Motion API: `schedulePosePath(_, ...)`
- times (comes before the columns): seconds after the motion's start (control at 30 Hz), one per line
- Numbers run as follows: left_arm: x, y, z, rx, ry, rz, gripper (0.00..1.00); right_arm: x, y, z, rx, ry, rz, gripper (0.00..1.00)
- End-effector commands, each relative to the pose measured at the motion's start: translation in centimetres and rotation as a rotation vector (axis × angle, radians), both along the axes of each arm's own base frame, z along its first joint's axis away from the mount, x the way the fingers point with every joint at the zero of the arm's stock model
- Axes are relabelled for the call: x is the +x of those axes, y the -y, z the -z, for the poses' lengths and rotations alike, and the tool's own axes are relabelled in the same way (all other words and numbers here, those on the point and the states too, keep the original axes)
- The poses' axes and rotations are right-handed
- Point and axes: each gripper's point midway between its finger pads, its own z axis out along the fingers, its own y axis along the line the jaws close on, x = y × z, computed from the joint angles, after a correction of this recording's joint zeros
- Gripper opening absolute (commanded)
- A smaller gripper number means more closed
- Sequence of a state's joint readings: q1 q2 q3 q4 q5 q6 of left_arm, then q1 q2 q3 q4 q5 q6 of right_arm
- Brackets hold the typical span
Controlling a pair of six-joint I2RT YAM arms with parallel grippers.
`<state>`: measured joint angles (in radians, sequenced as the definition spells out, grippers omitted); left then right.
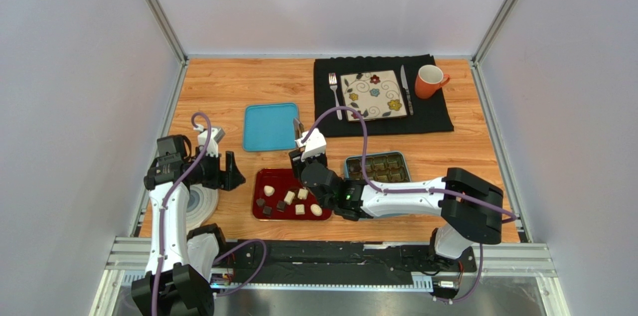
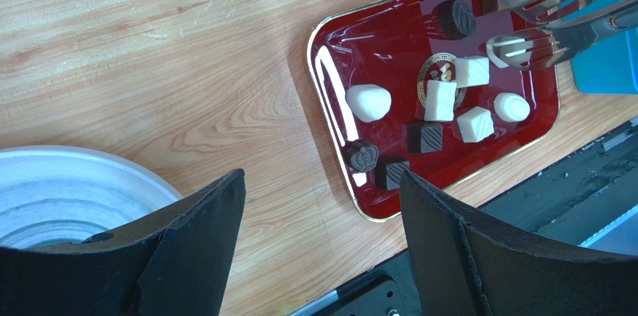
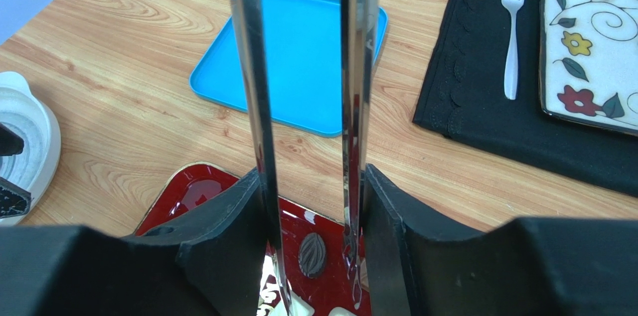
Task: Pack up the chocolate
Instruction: Adjust the clamp.
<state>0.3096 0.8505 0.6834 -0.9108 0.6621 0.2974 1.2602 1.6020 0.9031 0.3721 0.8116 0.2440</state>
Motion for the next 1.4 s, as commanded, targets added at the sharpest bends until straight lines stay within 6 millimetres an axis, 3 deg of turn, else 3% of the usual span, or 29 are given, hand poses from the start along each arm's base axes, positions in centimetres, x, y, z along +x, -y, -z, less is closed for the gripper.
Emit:
schedulePosePath(0.0, 0.7, 0.0, -1.8, 0.014, 0.07, 0.029, 0.84, 0.5, -0.7, -2.1, 0.094, 0.022, 0.041, 0.49)
schedulePosePath(0.4, 0.6, 0.1, -1.6, 0.008, 0.068, 0.032, 0.84, 1.1, -2.2, -1.3, 0.115, 0.044, 0.04, 0.47)
schedulePosePath(0.53, 1.1, 0.2, -2.0, -0.01, 0.079, 0.023, 0.84, 1.2, -2.7, -2.1, 0.152, 0.065, 0.029, 0.44)
schedulePosePath(0.6, 2.3, 0.3, -2.7, -0.037, 0.112, 0.02, 0.83, 1.0, -3.1, -3.2, 0.169, 0.076, 0.002, 0.43)
schedulePosePath(0.73, 4.1, 1.9, -4.0, -0.159, 0.087, 0.017, 0.79, -0.3, -4.5, -5.8, 0.218, 0.093, -0.078, 0.4)
schedulePosePath(0.93, 4.7, 5.3, -3.1, -0.136, 0.049, 0.119, 0.79, -3.2, -7.1, -8.4, 0.289, 0.1, -0.2, 0.36)
schedulePosePath(1.17, 6.8, 4.3, -2.8, -0.074, 0.02, 0.095, 0.77, -6.0, -9.0, -10.1, 0.319, 0.12, -0.283, 0.36)
schedulePosePath(1.37, 6.6, 5.6, -5.6, -0.15, 0.062, 0.113, 0.77, -6.2, -9.3, -10.0, 0.327, 0.116, -0.298, 0.36)
